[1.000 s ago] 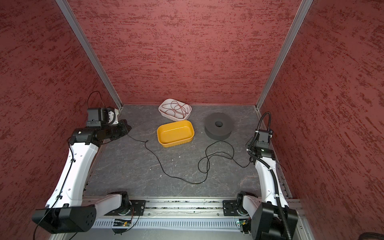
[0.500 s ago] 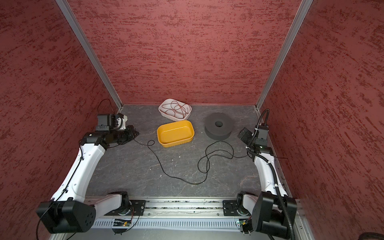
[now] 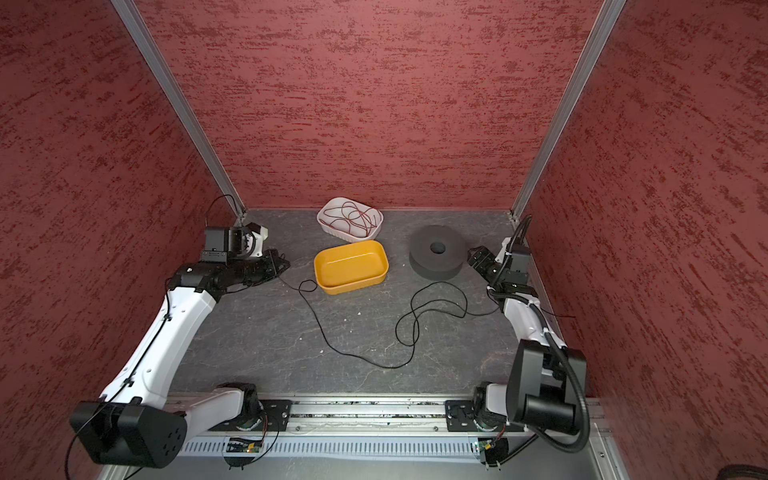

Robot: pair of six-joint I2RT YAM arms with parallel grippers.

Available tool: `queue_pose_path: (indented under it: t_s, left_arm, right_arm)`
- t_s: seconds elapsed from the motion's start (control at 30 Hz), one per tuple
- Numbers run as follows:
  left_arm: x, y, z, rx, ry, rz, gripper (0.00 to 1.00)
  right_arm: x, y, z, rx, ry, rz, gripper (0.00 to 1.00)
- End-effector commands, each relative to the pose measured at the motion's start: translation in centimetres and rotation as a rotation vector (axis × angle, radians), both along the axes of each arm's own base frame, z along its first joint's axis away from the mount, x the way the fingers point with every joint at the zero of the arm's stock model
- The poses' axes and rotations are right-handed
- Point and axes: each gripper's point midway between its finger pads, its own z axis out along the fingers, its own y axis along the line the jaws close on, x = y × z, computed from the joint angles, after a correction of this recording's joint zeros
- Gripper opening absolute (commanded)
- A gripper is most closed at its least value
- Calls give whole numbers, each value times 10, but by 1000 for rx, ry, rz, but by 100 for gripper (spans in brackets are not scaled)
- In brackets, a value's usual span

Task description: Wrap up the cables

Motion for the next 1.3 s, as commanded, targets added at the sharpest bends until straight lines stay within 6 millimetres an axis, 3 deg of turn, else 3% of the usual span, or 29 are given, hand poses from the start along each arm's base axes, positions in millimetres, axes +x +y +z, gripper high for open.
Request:
queue_pose_path:
  t_s: [0.0,0.43,0.7,0.9,0.97,1.07,1.13,1.27]
  left_arm:
    - [-1,-4,17,-6,-65,-21,2]
    - [-8,-8,21,-15,-75,-31,2]
    - [-8,-10,21,-6,-78,-34,2]
    - [-11,-12,22,-8,-80,-38,2]
    - [-12,-12,22,-6,-82,-35,2]
    - [-14,-10,23,3,-84,-27,2]
    - [-15,-4,21,32,-79,-8,1]
    - [-17,-3,21,46,-78,-8,2]
  right_arm:
    - [16,14,15,104,-137,47,83]
    - [55,27,-31,277,-163,94,64]
    - [75,50,-38,336,-221,160,56]
    - [83,63,-41,427,-270,223,44]
    - [84,65,-43,452,-278,228,39]
    - [85,65,-46,464,-281,222,23]
    - [84,65,-40,450,-295,226,13]
    - [82,66,-27,395,-282,234,3]
